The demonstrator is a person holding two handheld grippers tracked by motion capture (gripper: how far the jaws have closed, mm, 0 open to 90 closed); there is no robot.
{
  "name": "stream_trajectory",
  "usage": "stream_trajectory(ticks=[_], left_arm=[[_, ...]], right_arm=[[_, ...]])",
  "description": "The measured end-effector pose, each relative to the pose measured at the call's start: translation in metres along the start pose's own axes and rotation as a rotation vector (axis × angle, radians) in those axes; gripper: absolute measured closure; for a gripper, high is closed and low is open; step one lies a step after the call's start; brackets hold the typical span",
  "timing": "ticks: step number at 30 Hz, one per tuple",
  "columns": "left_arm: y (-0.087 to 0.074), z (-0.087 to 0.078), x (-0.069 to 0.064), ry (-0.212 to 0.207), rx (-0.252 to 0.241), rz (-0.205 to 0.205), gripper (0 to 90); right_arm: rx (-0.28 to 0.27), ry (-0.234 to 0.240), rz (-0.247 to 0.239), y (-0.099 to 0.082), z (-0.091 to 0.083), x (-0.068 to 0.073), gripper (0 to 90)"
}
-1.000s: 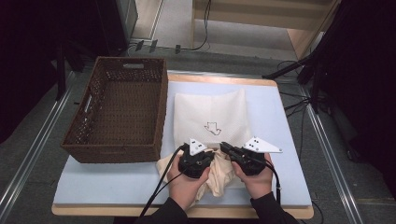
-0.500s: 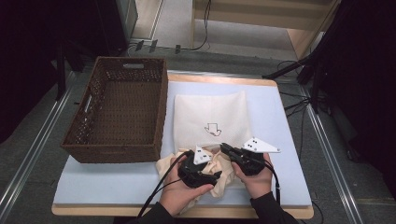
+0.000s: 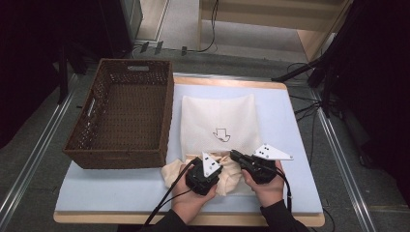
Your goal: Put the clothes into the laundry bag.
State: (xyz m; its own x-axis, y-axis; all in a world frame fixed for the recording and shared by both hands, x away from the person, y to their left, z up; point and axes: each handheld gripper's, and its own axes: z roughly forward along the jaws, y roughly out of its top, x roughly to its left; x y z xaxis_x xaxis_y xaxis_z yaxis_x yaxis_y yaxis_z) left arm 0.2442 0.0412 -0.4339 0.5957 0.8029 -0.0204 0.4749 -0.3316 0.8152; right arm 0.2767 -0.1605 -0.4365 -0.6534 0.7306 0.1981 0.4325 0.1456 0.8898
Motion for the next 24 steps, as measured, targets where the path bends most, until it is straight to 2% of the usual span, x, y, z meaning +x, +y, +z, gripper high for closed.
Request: stream_trajectory(ticks=[2,3,5,6,7,8,9,10,11,12,13,16,18,19,20,21,22,23,24], left_arm=[[0.002,0.0,0.001,0.026,-0.032,-0.041,80.9],[0.002,0.003,0.001,0.028,-0.026,-0.055,80.8],[-0.002,0.015,0.002,0.048,0.012,-0.063,79.6],[-0.002,0.015,0.002,0.048,0.012,-0.063,78.3],[-0.007,0.029,0.005,0.044,0.061,-0.067,75.0],[-0.007,0.029,0.005,0.044,0.061,-0.067,70.9],[-0.007,0.03,0.005,-0.001,0.059,-0.055,66.5],[-0.007,0.03,0.005,-0.001,0.059,-0.055,60.1],[-0.006,0.027,0.005,-0.033,0.053,-0.037,53.2],[-0.004,0.017,0.005,-0.091,0.058,-0.012,47.6],[-0.003,0.011,0.005,-0.099,0.047,0.004,43.3],[-0.001,0.0,0.006,-0.146,0.036,0.011,32.5],[-0.002,0.002,0.007,-0.144,0.07,0.032,28.3],[-0.002,0.002,0.007,-0.144,0.07,0.032,26.0],[-0.007,0.014,0.006,-0.14,0.142,0.056,24.1],[-0.007,0.014,0.006,-0.14,0.142,0.056,23.8],[-0.012,0.022,0.004,-0.109,0.175,0.079,23.8],[-0.014,0.025,0.003,-0.084,0.173,0.094,23.1],[-0.014,0.025,0.003,-0.084,0.173,0.094,25.5]], right_arm=[[-0.008,0.012,0.004,0.001,-0.002,0.001,88.5],[-0.009,0.016,0.006,0.001,-0.003,0.002,88.5],[0.003,0.016,0.003,0.001,-0.003,0.003,88.5],[0.003,0.016,0.003,0.001,-0.003,0.003,88.5],[0.017,0.019,0.009,-0.001,-0.002,0.002,88.6],[0.022,0.018,0.014,-0.002,-0.002,0.001,88.6],[0.027,0.017,0.016,-0.003,-0.001,0.001,88.6],[0.026,0.012,0.011,-0.004,-0.001,-0.001,88.6],[0.027,0.012,0.016,-0.004,-0.001,-0.001,88.6],[0.023,0.01,0.013,-0.004,-0.001,-0.002,88.6],[0.023,0.005,0.013,-0.004,-0.001,-0.002,88.5],[0.016,0.0,0.021,-0.003,-0.003,-0.004,88.5],[0.015,-0.004,0.021,-0.003,-0.003,-0.005,88.5],[0.015,-0.004,0.021,-0.003,-0.003,-0.005,88.5],[0.018,-0.005,0.025,-0.003,-0.002,-0.004,88.5],[0.019,-0.006,0.017,-0.004,-0.001,-0.004,88.5],[0.019,-0.006,0.017,-0.004,-0.001,-0.004,88.5],[0.029,-0.003,0.013,-0.004,0.001,-0.003,88.5],[0.03,-0.001,0.014,-0.005,0.002,-0.003,88.5]])
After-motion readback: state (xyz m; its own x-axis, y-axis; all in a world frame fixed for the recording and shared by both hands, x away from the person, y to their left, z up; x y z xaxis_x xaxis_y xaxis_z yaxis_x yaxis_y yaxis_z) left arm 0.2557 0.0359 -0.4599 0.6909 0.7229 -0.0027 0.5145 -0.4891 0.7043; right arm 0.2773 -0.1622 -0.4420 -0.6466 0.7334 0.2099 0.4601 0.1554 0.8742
